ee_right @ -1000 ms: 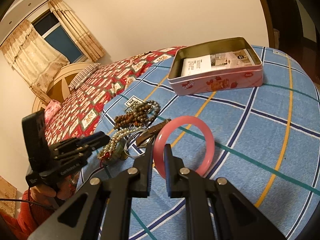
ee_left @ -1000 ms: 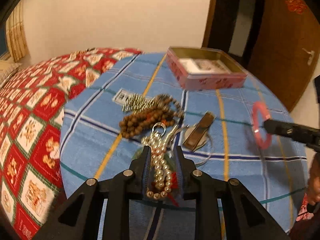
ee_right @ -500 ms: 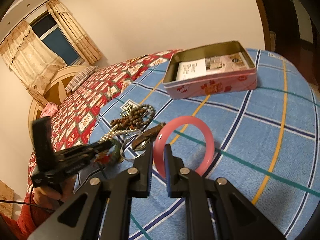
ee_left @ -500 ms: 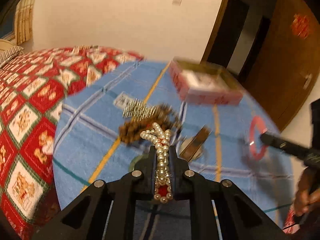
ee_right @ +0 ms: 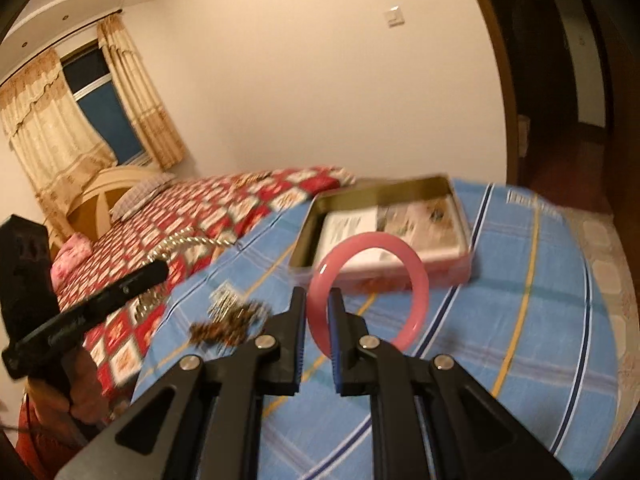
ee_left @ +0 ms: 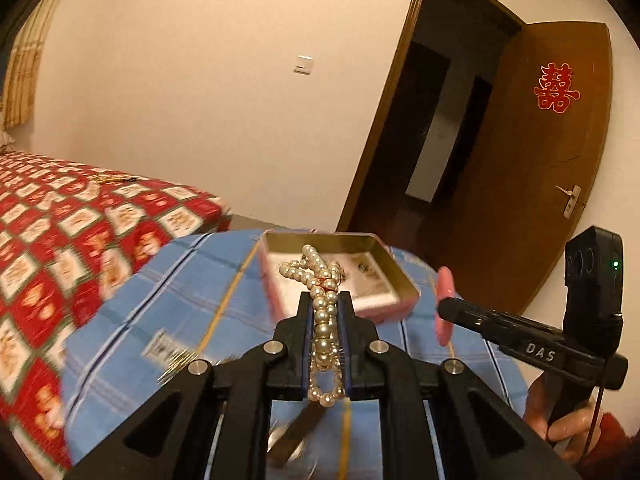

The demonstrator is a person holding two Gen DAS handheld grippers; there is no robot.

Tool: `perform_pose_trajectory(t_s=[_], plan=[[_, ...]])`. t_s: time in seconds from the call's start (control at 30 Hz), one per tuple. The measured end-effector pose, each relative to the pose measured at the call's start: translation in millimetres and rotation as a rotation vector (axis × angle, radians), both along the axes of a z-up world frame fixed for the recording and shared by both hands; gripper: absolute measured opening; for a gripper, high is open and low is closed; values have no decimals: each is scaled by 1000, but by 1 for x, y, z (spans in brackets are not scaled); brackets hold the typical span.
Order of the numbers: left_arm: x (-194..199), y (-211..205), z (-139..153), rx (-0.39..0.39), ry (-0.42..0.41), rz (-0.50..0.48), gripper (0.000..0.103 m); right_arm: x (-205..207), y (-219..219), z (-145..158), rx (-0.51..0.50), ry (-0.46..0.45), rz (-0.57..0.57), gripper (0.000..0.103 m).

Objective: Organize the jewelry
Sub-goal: 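Carry the pearls and pink bangle into the pink tin and open both grippers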

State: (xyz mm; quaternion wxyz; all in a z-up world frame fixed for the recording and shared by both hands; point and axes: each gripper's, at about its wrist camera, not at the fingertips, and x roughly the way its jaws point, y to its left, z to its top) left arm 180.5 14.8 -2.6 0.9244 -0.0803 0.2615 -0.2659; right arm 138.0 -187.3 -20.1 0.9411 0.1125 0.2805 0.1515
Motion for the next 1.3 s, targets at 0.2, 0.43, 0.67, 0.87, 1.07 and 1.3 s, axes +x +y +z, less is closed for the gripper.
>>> perform_pose_trajectory(t_s=[0.2,0.43,0.67,0.87,1.07,1.3], plan=[[54,-45,-16,2,31,1,11,50,-11,-2,-41,-32,-60,14],[94,-85,-37,81,87,12,11,106,-13,-32,-130,2,-108,14],[114,-109,-54,191,123,43,11,136,-16,-47,-161,31,-75,14],[121,-115,-67,272,150,110,11,139,-28,-55,-109,63,-53,14],[111,-117,-57,336,132,167,29,129,-38,-44,-54,-11,-92,36],[72,-108,-31,413,-18,252,77,88,-53,-19,-21,-187,-278,97]])
